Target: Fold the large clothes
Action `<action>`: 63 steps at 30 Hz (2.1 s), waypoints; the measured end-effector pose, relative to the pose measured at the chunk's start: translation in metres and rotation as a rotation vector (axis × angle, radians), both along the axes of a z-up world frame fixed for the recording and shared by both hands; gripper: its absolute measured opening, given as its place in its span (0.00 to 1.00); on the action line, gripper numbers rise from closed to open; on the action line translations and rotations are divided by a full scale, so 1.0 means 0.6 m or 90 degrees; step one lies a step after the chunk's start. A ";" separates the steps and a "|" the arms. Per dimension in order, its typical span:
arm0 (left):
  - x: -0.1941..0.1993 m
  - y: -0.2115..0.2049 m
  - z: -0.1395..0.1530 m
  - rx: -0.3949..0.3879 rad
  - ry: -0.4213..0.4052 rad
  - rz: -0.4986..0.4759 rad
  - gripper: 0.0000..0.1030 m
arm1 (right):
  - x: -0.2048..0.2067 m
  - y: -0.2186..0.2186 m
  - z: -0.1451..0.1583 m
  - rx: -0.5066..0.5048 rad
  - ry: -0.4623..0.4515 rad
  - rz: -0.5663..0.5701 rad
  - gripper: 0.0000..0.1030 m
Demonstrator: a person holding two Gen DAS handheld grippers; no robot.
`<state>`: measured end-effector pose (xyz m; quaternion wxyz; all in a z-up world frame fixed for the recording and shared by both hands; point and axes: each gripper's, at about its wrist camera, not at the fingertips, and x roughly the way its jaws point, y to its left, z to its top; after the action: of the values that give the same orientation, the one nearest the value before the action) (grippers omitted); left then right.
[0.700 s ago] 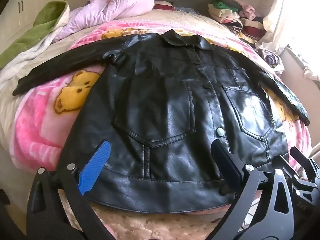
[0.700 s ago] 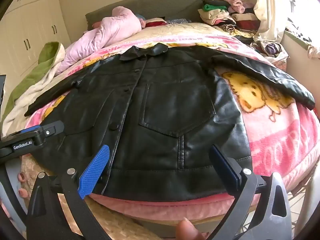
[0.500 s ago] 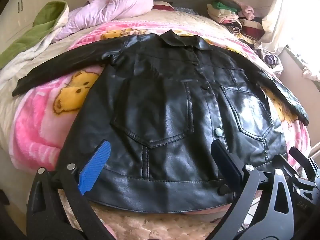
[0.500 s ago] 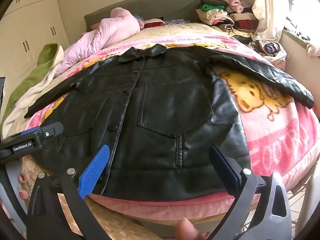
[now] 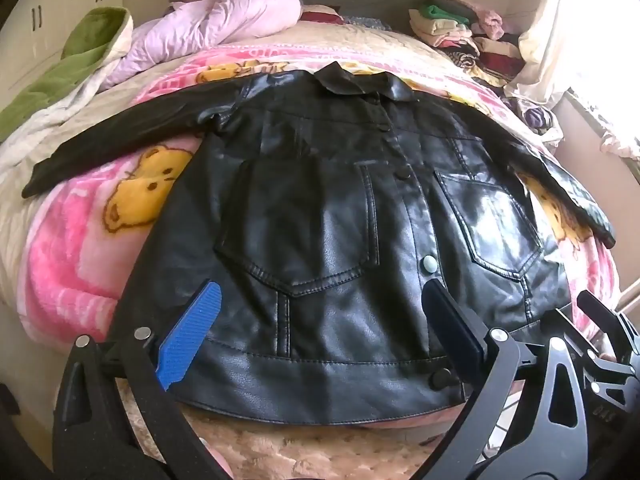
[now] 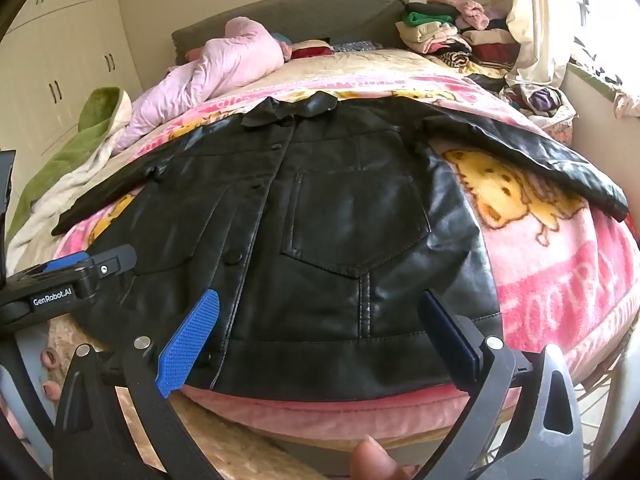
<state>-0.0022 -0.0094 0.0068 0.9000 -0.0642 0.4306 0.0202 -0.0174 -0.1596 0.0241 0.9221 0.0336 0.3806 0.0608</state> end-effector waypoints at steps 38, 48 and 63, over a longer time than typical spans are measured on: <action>-0.001 0.004 0.001 0.003 -0.007 -0.001 0.91 | -0.005 0.010 0.006 -0.006 -0.008 0.007 0.96; -0.002 0.004 0.002 0.004 -0.009 -0.001 0.91 | -0.005 0.011 0.007 -0.006 -0.010 0.005 0.96; -0.001 0.004 0.002 0.002 -0.010 -0.002 0.91 | 0.006 0.028 0.016 0.002 -0.012 0.012 0.96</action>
<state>-0.0027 -0.0067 0.0080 0.9036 -0.0625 0.4233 0.0190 -0.0137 -0.1425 0.0335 0.9250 0.0304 0.3722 0.0706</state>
